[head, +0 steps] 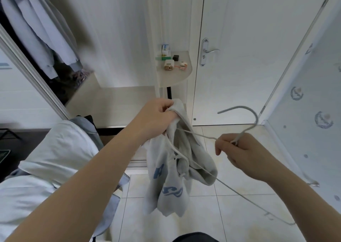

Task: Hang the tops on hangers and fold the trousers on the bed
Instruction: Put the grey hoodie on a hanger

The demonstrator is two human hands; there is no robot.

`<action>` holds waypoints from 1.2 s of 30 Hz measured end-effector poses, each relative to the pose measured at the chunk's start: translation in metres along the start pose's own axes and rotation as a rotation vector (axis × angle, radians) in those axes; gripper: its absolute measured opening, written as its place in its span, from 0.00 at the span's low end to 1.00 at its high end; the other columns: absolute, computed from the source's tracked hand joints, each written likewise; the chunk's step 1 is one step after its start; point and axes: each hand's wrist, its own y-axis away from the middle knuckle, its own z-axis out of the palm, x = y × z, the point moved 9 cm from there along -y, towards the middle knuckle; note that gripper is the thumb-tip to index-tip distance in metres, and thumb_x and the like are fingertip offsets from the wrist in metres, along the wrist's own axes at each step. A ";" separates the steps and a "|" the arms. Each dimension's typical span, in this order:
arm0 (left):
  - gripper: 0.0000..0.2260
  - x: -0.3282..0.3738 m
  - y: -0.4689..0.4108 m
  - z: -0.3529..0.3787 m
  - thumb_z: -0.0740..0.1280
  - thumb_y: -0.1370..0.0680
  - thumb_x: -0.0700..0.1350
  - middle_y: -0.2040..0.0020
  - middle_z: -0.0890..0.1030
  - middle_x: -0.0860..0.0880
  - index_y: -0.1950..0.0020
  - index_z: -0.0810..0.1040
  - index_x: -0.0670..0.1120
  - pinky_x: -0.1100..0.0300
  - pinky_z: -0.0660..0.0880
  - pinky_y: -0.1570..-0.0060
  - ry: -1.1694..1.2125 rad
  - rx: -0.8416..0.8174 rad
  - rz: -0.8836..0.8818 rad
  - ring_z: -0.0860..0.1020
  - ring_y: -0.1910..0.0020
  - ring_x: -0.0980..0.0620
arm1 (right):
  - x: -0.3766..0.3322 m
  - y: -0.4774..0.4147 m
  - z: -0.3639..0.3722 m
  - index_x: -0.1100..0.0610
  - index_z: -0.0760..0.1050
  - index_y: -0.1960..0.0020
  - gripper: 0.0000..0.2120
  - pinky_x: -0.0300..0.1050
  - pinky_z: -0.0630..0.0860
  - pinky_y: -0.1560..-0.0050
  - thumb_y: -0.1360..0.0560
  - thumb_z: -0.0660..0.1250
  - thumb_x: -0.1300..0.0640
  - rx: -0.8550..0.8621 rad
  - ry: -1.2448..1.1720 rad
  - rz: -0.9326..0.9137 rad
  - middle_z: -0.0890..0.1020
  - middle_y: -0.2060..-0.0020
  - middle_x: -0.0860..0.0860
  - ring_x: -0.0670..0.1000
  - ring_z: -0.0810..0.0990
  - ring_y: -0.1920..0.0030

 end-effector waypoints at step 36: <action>0.17 0.001 0.057 0.022 0.45 0.21 0.64 0.64 0.75 0.53 0.57 0.65 0.55 0.54 0.71 0.67 -0.777 -0.026 0.476 0.78 0.65 0.47 | -0.051 -0.057 0.065 0.60 0.64 0.63 0.18 0.35 0.61 0.67 0.21 0.52 0.49 -0.029 -0.324 -0.485 0.65 0.72 0.43 0.42 0.62 0.71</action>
